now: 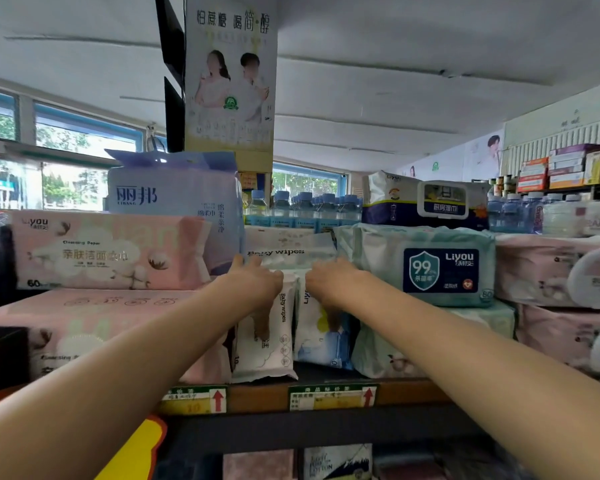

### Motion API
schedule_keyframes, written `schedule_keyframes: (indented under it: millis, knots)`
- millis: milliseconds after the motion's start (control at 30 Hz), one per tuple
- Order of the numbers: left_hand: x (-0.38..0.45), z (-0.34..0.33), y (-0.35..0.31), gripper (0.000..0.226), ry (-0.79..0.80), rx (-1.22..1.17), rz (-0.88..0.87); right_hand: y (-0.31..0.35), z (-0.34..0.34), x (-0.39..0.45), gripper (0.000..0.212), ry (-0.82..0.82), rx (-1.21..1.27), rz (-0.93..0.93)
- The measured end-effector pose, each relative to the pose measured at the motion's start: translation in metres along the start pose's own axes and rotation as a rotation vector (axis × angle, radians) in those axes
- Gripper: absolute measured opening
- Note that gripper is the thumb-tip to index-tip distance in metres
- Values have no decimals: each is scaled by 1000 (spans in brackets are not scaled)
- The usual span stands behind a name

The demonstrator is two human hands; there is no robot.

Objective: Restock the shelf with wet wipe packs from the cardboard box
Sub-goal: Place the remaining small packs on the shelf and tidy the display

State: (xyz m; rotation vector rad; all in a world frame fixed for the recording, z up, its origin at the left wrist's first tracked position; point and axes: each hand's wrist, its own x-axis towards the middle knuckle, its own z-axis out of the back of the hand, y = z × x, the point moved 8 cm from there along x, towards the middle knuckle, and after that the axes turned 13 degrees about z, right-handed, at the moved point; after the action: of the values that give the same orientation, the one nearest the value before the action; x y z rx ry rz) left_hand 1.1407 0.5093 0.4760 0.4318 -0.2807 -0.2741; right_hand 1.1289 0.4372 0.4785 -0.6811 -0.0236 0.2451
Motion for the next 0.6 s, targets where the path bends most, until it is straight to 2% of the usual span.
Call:
schedule_keyframes:
  millis: [100, 200, 333, 600]
  knots:
    - [-1, 0, 1, 79, -6, -78, -28, 3, -1, 6, 49, -91, -48, -14]
    - [-2, -1, 5, 78, 5, -133, -37, 2, -4, 11, 51, -56, -22, -34]
    - [1, -4, 10, 87, 87, -210, -25, 0, -13, 13, 85, 56, 174, -48]
    - [4, -3, 10, 92, -51, -153, 13, -2, -12, 18, 87, -147, 227, -38]
